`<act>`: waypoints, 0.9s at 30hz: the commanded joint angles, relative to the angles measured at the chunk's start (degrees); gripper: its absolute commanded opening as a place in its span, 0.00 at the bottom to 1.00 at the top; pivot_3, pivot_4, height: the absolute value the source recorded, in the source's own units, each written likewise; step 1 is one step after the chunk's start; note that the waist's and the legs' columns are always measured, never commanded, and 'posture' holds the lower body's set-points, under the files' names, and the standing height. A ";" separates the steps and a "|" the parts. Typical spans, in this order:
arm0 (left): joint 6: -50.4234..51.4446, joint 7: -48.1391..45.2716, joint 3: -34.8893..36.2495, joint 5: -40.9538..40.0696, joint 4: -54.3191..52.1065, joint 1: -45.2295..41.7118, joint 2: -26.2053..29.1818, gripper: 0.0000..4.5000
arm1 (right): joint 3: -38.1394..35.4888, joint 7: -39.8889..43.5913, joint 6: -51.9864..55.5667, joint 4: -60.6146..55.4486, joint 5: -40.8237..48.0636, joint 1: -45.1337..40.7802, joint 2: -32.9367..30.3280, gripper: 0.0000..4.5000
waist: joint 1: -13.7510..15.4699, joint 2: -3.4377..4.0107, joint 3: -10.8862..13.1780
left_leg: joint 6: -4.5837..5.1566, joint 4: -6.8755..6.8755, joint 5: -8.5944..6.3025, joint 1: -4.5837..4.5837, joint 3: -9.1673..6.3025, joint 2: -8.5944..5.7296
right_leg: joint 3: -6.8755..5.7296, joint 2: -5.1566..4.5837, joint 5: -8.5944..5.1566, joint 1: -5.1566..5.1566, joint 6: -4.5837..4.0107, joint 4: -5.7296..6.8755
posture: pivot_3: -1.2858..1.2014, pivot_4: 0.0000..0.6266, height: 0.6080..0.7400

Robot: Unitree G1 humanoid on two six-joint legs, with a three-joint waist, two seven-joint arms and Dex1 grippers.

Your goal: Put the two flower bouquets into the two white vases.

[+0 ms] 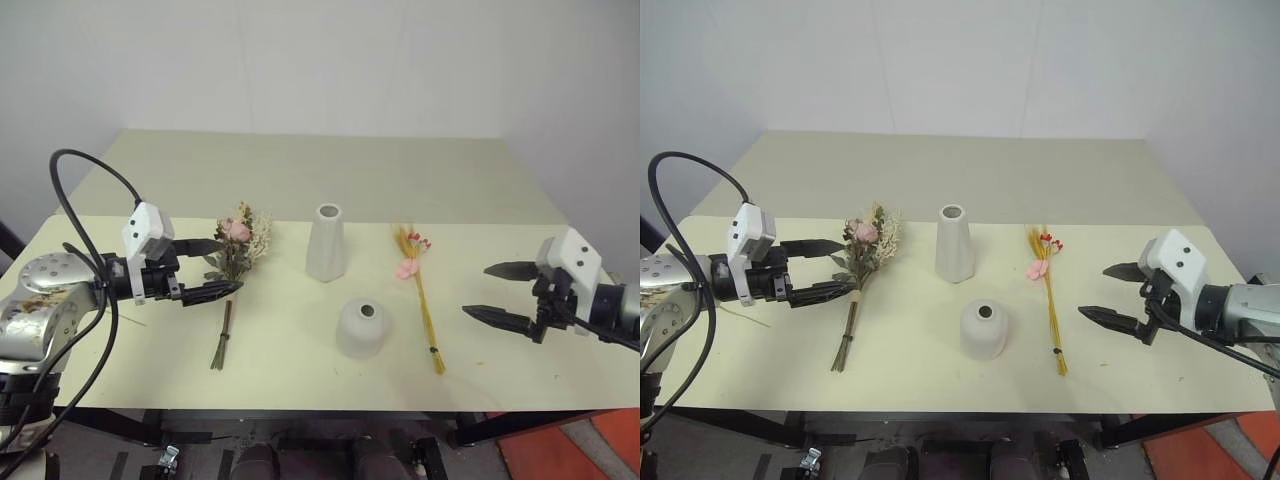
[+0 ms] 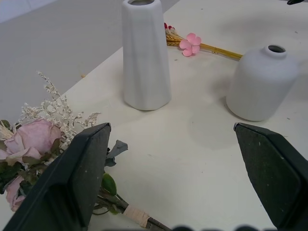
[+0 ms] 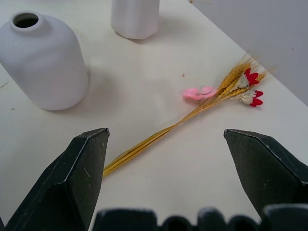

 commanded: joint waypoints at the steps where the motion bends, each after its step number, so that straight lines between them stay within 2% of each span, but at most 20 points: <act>1: -0.60 0.11 1.84 -1.14 -1.98 0.04 0.05 0.99 | -1.22 0.14 -1.55 -0.09 -0.21 -1.53 -1.01 1.00 | -0.09 0.00 0.00 | 0.00 0.00 0.00 0.00 0.00 0.00 | 0.00 0.00 0.00 0.00 0.00 0.00 | 0.52 0.24 1.00; 8: 1.80 2.89 0.81 0.37 -2.03 -0.55 0.40 0.99 | -1.07 0.02 -1.86 -0.02 -0.52 -1.85 -0.68 1.00 | 0.00 0.00 0.00 | 0.00 0.00 0.00 0.00 0.01 0.00 | 0.00 0.00 0.01 0.00 0.02 0.00 | 0.52 0.24 1.00; 12: 16.81 11.56 -10.02 8.78 -1.14 -7.42 3.71 0.99 | -0.62 -0.19 -2.14 -0.03 -0.44 -2.26 -0.39 1.00 | 0.06 -0.01 0.00 | 0.00 0.00 0.00 0.01 -0.01 -0.01 | 0.00 0.01 0.04 0.00 0.08 0.01 | 0.52 0.24 1.00; 14: 26.24 15.22 -15.45 11.36 2.30 -13.21 2.32 0.99 | -0.21 -0.19 -2.30 -0.04 -0.28 -2.81 -0.26 1.00 | 0.35 -0.01 0.00 | 0.00 0.01 0.00 0.03 -0.02 -0.04 | 0.00 0.00 0.03 0.04 0.07 0.01 | 0.52 0.24 1.00; 18: 37.86 19.44 -21.49 13.72 6.58 -20.49 -1.44 0.99 | 0.49 -0.12 -2.65 0.16 -0.32 -3.98 -0.30 1.00 | 0.07 -0.01 0.00 | 0.00 0.03 0.00 -0.05 -0.06 -0.07 | -0.02 0.01 0.05 0.04 0.18 0.00 | 0.52 0.24 1.00; 20: 41.79 21.25 -25.06 15.43 8.99 -23.03 -3.34 0.99 | 0.68 -0.20 -2.70 0.09 -0.24 -4.64 -0.26 1.00 | -0.14 -0.01 0.00 | 0.01 0.02 -0.01 -0.11 -0.07 -0.07 | -0.01 0.01 0.04 -0.03 0.21 0.00 | 0.52 0.24 1.00; 24: 45.04 22.63 -27.54 15.95 11.52 -25.39 -6.34 0.99 | 0.53 -0.42 -2.51 -0.23 -0.17 -5.13 -0.20 1.00 | -0.26 -0.01 0.00 | 0.02 0.01 -0.01 -0.13 -0.11 -0.07 | -0.01 0.05 0.04 -0.09 0.21 0.05 | 0.52 0.24 1.00; 27: 44.98 24.93 -28.94 17.73 14.98 -26.58 -8.84 0.86 | 0.04 -0.62 -2.41 -0.57 0.17 -5.09 0.04 1.00 | -0.01 -0.01 0.00 | 0.01 0.02 -0.01 -0.08 -0.11 -0.08 | -0.01 0.04 0.04 -0.05 0.21 0.09 | 0.52 0.24 1.00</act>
